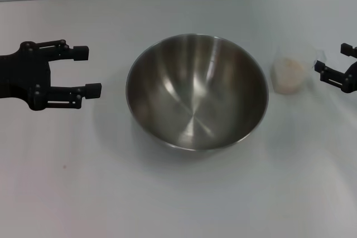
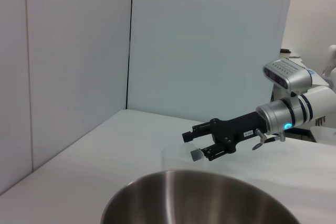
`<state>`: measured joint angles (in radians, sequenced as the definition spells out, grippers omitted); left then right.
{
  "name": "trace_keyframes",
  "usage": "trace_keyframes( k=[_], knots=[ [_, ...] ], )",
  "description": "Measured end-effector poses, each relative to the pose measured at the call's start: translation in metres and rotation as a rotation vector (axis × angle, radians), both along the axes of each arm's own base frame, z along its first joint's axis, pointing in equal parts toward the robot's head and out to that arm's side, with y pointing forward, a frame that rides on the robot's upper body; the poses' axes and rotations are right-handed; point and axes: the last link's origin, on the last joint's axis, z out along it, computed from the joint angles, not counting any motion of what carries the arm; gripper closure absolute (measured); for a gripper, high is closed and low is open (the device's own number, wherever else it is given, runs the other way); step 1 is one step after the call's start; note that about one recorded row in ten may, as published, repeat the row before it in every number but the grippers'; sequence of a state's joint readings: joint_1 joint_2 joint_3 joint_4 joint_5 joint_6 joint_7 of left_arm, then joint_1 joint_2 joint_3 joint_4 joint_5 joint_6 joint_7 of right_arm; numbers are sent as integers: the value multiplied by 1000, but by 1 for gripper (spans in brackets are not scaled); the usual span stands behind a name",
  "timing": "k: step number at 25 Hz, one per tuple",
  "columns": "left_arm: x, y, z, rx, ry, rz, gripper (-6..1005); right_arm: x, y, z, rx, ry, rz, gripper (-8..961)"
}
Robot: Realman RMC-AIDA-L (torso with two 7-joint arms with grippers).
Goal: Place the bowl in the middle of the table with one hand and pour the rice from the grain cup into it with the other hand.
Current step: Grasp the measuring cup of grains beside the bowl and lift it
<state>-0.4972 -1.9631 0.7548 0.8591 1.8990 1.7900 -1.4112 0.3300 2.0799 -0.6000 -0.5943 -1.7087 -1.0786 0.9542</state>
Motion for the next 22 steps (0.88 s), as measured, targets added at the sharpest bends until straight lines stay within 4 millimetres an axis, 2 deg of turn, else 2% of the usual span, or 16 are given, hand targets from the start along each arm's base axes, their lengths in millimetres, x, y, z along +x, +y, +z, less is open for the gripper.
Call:
trace_keyframes(
  k=[22],
  knots=[
    [4,2,-1,-2,-4,-10,157,-2,11,-4,-4,-46,-17,180]
  ],
)
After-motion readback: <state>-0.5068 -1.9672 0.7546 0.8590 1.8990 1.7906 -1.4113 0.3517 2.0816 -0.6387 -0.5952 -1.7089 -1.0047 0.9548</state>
